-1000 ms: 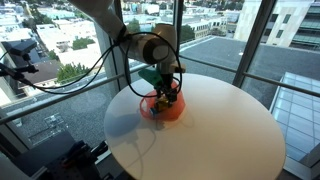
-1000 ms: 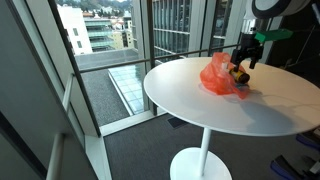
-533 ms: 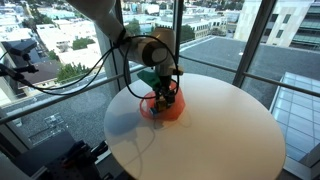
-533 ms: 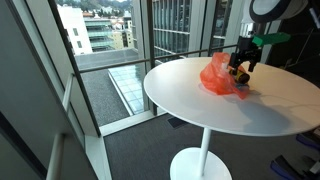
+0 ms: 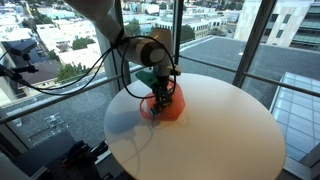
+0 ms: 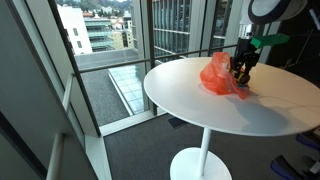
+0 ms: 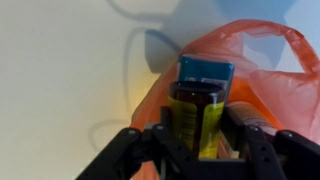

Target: Remove the yellow bottle from the plastic bag and place it on the table

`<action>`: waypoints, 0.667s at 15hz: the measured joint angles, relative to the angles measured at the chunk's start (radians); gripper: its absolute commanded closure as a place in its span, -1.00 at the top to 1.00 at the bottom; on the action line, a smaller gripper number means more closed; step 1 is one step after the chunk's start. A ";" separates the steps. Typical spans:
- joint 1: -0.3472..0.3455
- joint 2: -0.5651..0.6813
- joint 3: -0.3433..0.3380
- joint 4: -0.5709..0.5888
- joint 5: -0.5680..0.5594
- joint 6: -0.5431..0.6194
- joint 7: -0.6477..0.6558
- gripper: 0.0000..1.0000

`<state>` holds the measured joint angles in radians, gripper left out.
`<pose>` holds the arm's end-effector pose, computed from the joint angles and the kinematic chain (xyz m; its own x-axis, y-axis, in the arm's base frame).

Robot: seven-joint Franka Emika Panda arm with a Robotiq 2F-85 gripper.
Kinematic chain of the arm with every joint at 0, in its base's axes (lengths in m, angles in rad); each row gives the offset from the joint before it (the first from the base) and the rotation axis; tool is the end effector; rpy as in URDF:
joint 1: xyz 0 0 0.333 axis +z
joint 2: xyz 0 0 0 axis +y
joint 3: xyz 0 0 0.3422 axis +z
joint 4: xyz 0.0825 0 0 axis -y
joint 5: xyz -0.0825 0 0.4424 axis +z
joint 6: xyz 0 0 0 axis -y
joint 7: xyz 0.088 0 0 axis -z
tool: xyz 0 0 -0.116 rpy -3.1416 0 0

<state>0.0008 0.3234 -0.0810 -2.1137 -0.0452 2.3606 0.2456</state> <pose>0.6133 -0.0503 0.2259 0.9560 -0.2868 -0.0610 -0.2824 -0.9566 0.0720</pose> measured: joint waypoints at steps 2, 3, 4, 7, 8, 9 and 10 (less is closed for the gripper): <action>0.000 0.000 0.000 0.000 0.000 0.000 0.001 -0.45; 0.000 0.000 0.000 0.000 0.000 0.000 0.001 -0.45; 0.000 0.000 0.000 0.000 0.000 0.000 0.001 -0.45; 0.000 -0.006 0.002 -0.001 0.000 -0.001 0.001 -0.45; 0.000 -0.012 0.004 -0.001 0.000 -0.003 0.000 -0.45; 0.000 -0.020 0.006 -0.003 0.002 -0.006 -0.003 -0.45; 0.000 -0.031 0.008 -0.007 0.004 -0.010 -0.007 -0.45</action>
<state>0.0008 0.2921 -0.0729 -2.1208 -0.0413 2.3508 0.2390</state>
